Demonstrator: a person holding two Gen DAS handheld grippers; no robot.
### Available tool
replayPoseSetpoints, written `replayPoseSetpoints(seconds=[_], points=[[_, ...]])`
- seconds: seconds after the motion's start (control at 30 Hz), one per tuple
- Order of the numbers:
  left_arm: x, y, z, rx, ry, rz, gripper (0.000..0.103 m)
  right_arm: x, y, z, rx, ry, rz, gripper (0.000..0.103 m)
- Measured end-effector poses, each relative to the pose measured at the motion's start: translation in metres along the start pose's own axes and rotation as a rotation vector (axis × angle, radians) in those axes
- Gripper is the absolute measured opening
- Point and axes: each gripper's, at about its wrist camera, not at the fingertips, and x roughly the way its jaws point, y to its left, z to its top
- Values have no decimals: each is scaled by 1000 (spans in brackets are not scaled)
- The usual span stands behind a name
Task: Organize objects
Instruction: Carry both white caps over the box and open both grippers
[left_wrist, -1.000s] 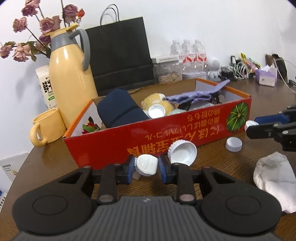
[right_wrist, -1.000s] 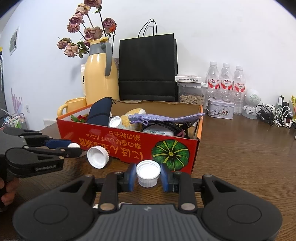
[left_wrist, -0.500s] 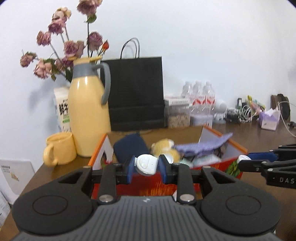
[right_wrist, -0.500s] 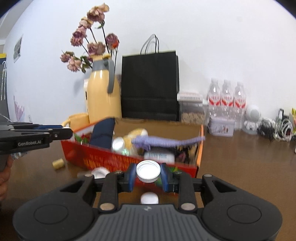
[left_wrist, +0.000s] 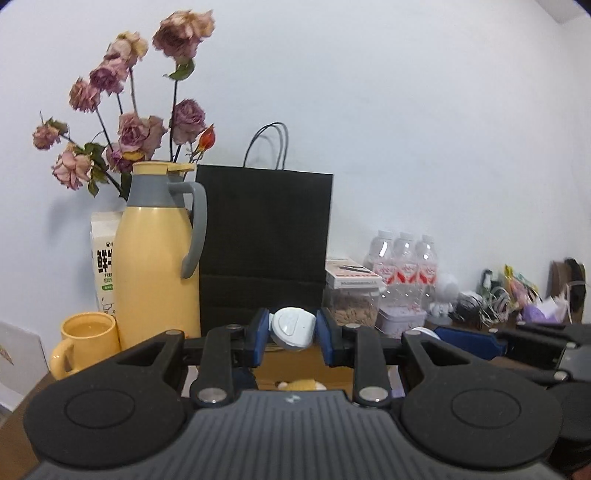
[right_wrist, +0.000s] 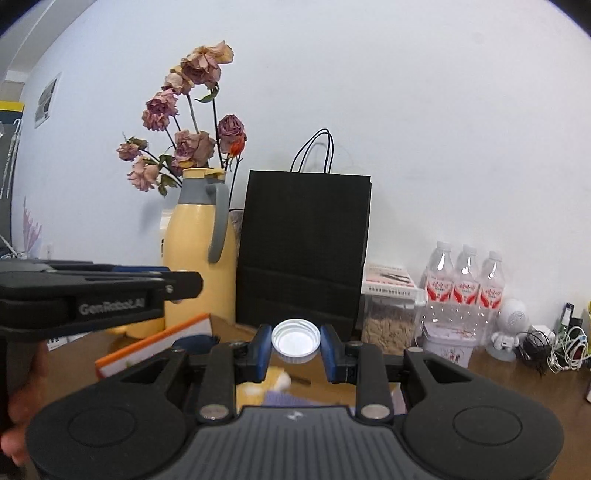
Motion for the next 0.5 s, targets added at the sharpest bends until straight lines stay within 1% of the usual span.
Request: replayPoseSetpoints(seconds=[0.17, 0.27, 0.43, 0.47, 0.5], points=[[33, 3, -6, -19, 44, 15, 29, 36, -5, 1, 22, 27, -12, 27], [49, 5, -15, -1, 74, 17, 29, 53, -13, -10, 43, 51, -20, 27], [71, 6, -25, 31, 107, 9, 30, 76, -26, -28, 59, 127, -23, 27], [74, 5, -27, 42, 114, 12, 31, 79, -27, -31, 59, 142, -26, 27], [76, 6, -28, 47, 116, 17, 43, 81, -28, -34, 58, 157, -34, 27]])
